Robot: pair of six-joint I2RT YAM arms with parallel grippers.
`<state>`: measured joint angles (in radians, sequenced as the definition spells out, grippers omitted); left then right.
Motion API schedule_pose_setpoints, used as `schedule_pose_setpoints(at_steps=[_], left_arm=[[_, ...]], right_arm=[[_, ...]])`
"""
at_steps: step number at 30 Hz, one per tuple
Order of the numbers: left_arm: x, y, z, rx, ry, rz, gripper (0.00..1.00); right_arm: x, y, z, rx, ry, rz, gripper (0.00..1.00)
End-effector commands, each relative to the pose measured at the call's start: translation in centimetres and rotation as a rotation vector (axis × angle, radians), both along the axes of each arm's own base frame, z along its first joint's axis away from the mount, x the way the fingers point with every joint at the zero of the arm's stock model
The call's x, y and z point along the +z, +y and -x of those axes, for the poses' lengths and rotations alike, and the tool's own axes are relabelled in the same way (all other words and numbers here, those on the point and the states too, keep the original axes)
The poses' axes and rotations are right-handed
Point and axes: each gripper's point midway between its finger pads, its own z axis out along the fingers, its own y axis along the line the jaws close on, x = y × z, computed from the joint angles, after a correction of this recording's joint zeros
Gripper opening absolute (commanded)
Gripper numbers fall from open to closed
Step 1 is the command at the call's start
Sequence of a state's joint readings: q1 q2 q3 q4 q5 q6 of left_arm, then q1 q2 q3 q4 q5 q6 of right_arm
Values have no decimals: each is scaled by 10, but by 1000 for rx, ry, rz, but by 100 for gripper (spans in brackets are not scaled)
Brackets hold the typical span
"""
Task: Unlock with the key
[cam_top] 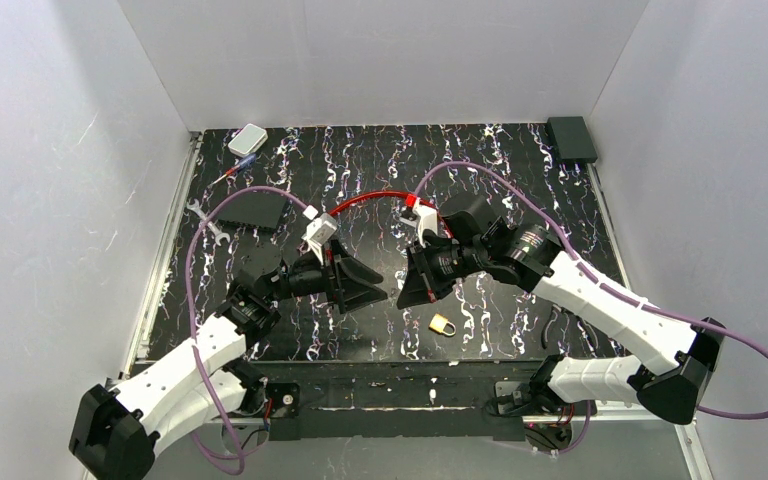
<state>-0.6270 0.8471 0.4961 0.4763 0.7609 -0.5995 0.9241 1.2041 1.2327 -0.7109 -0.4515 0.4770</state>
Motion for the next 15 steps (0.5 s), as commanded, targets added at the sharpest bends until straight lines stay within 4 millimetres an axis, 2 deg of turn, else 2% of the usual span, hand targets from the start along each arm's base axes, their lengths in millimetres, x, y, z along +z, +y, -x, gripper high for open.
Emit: schedule_pose_setpoints(at_steps=[1,6,10,15], left_arm=[[18,-9,9,-88,-52,69,52],[21,-16,12,-133,-50,83,48],[22,-18,15,-160,-40,85,40],[22,-18,18,-169,-28,86,38]], right_arm=[[9,5,12,50,31,-55,1],[10,9,13,68,29,-82,1],[10,9,12,72,21,-80,1],[10,10,11,71,14,-79,1]])
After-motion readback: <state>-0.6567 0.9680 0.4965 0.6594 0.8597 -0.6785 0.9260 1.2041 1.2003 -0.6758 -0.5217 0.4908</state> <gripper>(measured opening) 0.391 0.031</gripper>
